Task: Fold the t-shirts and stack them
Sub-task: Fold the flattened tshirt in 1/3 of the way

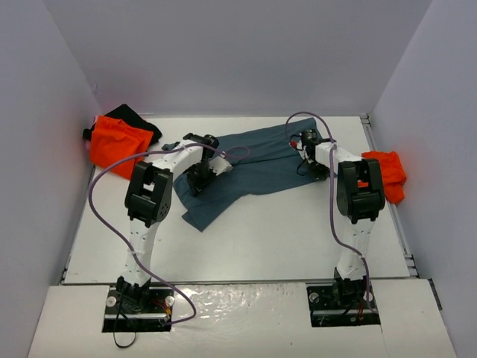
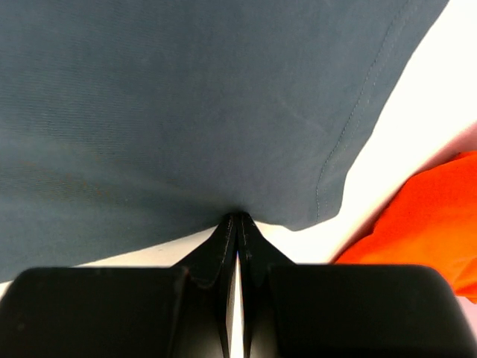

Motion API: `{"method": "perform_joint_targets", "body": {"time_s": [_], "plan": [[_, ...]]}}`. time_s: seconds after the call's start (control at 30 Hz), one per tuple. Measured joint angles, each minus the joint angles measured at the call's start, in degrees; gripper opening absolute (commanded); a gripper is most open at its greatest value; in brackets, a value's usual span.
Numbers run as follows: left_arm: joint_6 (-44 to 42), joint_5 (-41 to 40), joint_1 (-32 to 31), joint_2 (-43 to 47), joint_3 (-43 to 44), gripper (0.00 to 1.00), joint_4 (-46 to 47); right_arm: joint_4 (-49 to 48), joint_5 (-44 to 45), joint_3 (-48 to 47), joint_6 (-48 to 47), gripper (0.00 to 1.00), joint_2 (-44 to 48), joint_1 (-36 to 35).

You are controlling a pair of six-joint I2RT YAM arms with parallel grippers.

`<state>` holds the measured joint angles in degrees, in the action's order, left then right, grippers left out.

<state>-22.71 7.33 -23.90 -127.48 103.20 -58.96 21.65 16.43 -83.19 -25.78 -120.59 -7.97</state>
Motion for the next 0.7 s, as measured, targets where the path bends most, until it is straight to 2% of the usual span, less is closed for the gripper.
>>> {"method": "perform_joint_targets", "body": {"time_s": [0.27,0.57,0.7], "plan": [[-1.83,-0.26,1.11,-1.14,1.27,0.00,-2.82,-0.94,0.71,4.47,-2.42,0.00,2.47,0.16],[-2.27,-1.10,12.00,-4.19,6.34,0.00,-5.26,1.76,-0.92,9.51,-2.82,0.00,6.10,-3.17],[-2.35,-1.74,13.99,-4.19,6.34,0.00,-4.75,3.12,-0.85,9.81,-2.77,0.00,6.34,-5.47]]}}
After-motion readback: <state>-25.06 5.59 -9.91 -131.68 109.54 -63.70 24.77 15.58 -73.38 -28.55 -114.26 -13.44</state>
